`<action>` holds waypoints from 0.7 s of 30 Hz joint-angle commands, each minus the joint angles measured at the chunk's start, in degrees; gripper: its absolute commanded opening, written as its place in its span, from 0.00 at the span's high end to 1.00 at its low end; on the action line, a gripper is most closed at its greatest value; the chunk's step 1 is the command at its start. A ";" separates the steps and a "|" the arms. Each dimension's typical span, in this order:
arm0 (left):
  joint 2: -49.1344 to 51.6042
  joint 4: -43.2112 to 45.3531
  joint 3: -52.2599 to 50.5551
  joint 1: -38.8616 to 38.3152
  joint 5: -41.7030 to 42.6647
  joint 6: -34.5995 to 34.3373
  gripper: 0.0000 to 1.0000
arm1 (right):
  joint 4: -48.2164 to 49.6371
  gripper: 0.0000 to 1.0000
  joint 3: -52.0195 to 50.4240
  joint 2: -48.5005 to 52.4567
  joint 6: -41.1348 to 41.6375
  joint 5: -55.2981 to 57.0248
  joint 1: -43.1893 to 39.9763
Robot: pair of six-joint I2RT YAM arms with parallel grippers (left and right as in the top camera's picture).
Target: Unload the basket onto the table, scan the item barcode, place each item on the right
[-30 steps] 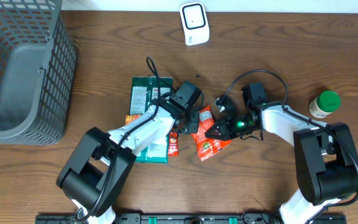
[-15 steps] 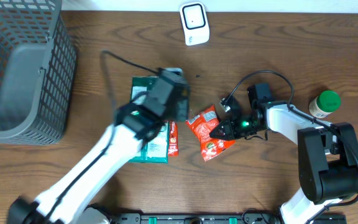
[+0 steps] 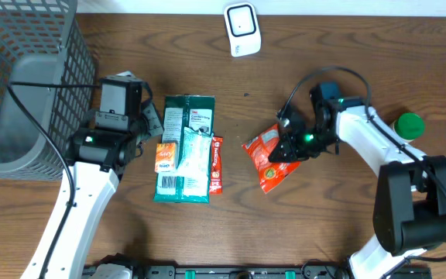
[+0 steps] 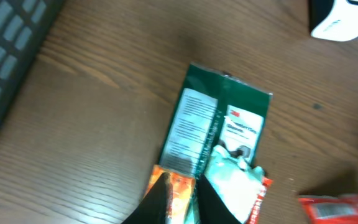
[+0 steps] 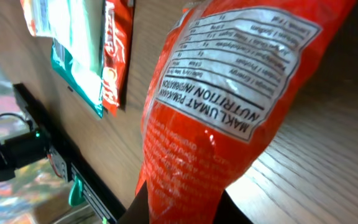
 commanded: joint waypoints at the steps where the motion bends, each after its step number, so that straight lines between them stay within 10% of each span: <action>1: 0.74 -0.11 0.28 1.31 -0.52 1.05 0.48 | -4.76 0.99 6.32 -3.21 -1.84 4.44 -0.68; 6: 0.72 -0.17 0.24 1.53 -0.50 1.03 0.18 | -12.52 0.99 15.04 -3.96 -1.51 9.40 -0.68; 21: 0.72 -0.17 0.24 1.53 -0.50 1.03 0.16 | -31.87 0.99 64.67 -0.68 9.44 23.02 -0.68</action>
